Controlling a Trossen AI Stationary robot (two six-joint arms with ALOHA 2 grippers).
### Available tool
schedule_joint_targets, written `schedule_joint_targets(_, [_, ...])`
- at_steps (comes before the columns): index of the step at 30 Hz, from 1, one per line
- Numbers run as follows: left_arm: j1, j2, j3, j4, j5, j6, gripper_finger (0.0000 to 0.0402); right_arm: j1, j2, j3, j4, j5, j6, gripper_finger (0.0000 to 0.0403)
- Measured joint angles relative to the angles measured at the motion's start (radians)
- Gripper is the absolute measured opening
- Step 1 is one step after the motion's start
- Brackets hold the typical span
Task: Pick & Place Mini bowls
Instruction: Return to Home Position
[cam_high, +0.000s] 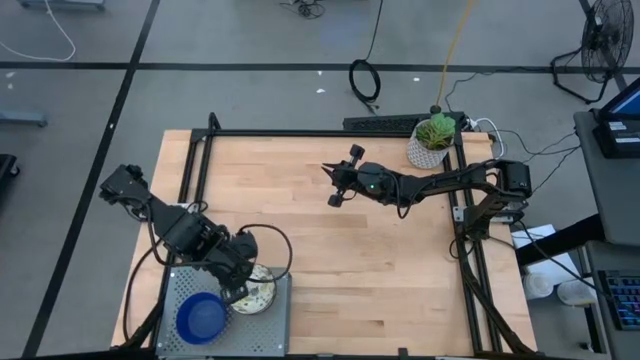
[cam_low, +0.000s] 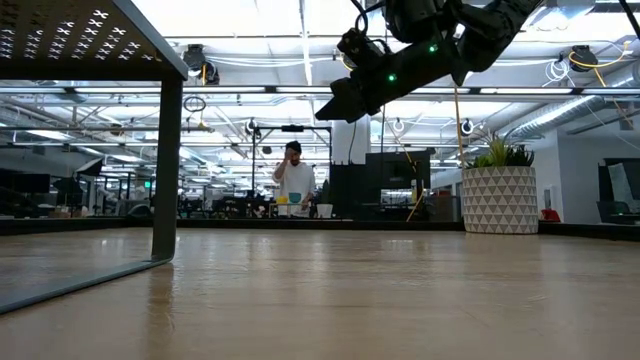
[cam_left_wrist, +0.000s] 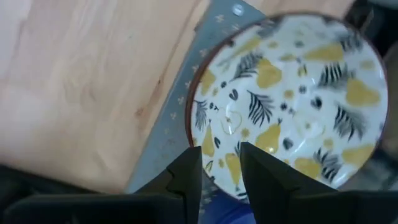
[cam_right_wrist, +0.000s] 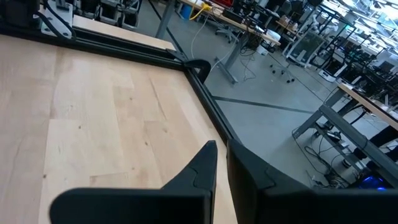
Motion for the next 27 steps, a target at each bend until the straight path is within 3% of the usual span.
schedule_joint_targets(5, [0.010, 0.000, 0.000, 0.021, -0.012, 0.162, 0.0112, 0.000, 0.000, 0.000, 0.000, 0.000, 0.001, 0.0024])
schedule_joint_targets(10, [0.063, 0.000, 0.000, 0.069, -0.192, 0.330, 0.0113, 0.000, 0.000, 0.000, 0.000, 0.000, 0.003, 0.0023])
schedule_joint_targets(16, [0.162, -0.001, 0.039, 0.084, -0.266, 0.561, 0.0113, 0.000, 0.000, 0.000, 0.001, 0.000, 0.003, 0.0024])
schedule_joint_targets(27, [0.317, -0.001, 0.208, 0.141, -0.277, 0.990, 0.0113, 0.000, 0.000, 0.000, 0.001, 0.000, 0.003, 0.0024])
